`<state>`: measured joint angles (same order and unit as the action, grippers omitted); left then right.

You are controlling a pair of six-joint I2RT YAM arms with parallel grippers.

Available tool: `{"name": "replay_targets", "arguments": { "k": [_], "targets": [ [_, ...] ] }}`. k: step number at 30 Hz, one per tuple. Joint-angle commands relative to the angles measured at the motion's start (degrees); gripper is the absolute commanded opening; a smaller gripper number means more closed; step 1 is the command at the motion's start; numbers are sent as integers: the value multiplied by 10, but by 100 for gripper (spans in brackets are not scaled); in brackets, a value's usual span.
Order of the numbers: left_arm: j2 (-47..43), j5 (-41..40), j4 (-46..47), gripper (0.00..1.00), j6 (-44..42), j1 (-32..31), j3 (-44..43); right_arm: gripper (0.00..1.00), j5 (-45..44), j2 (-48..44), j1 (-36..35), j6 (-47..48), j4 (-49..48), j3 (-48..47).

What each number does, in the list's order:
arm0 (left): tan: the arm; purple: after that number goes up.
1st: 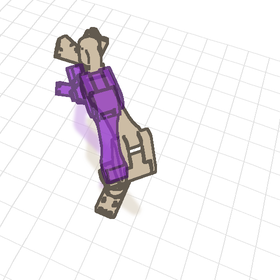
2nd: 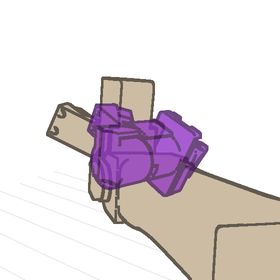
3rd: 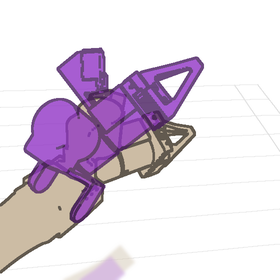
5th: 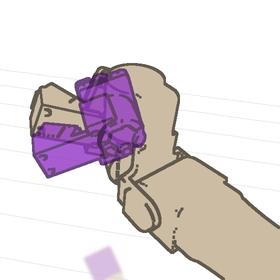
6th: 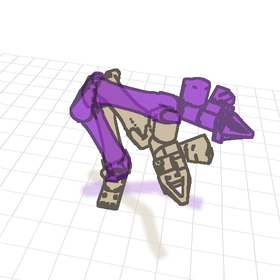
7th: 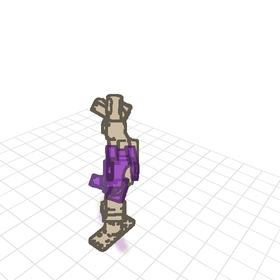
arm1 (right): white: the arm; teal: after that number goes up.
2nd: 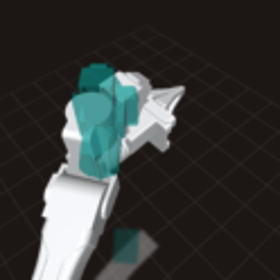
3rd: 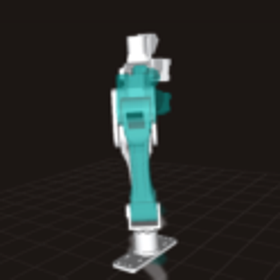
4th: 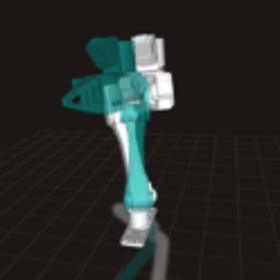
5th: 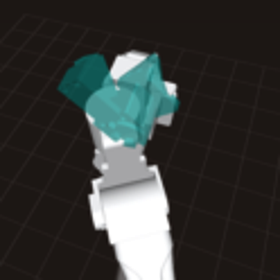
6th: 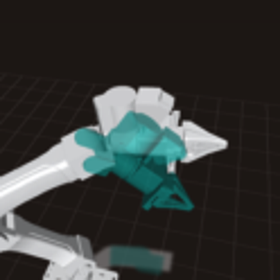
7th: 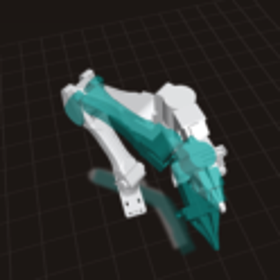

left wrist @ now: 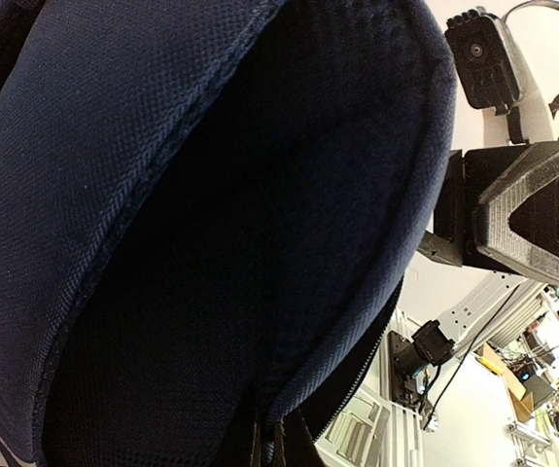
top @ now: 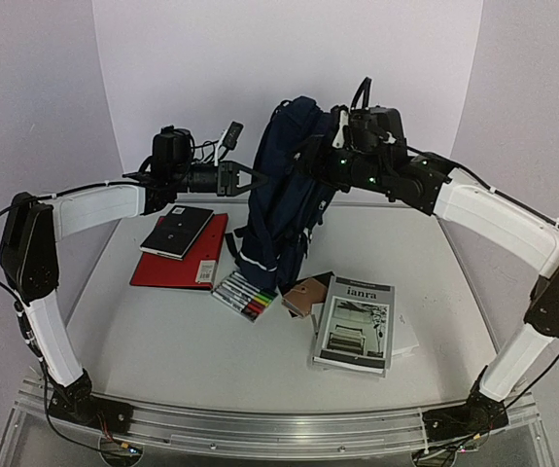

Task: Pack the student bag
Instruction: Unzip the student bag at the center of the board.

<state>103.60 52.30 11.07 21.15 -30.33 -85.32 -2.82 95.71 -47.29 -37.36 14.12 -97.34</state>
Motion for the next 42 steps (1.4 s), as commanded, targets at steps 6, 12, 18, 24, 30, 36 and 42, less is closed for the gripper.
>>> {"name": "replay_targets", "arguments": {
  "k": [6,12,18,24,30,36,42],
  "targets": [
    [-46,35,45,0,10,-5,4,34,-7,40,0,-13,-29,-11],
    [-45,39,43,0,10,-6,5,31,-31,52,1,-18,-34,-19],
    [-51,-13,9,0,-10,-5,4,19,-64,35,1,-28,-33,-4],
    [-42,-62,-44,0,-21,1,-11,7,-38,-3,0,-28,-33,17],
    [-42,-97,-78,0,-44,18,-7,0,-21,-47,0,-34,-32,31],
    [-41,-114,-129,0,-106,18,-10,0,-52,-63,4,-23,-30,12],
    [-49,-102,-140,0,-148,18,6,0,-56,-38,28,-14,-22,-31]
  ]
}}
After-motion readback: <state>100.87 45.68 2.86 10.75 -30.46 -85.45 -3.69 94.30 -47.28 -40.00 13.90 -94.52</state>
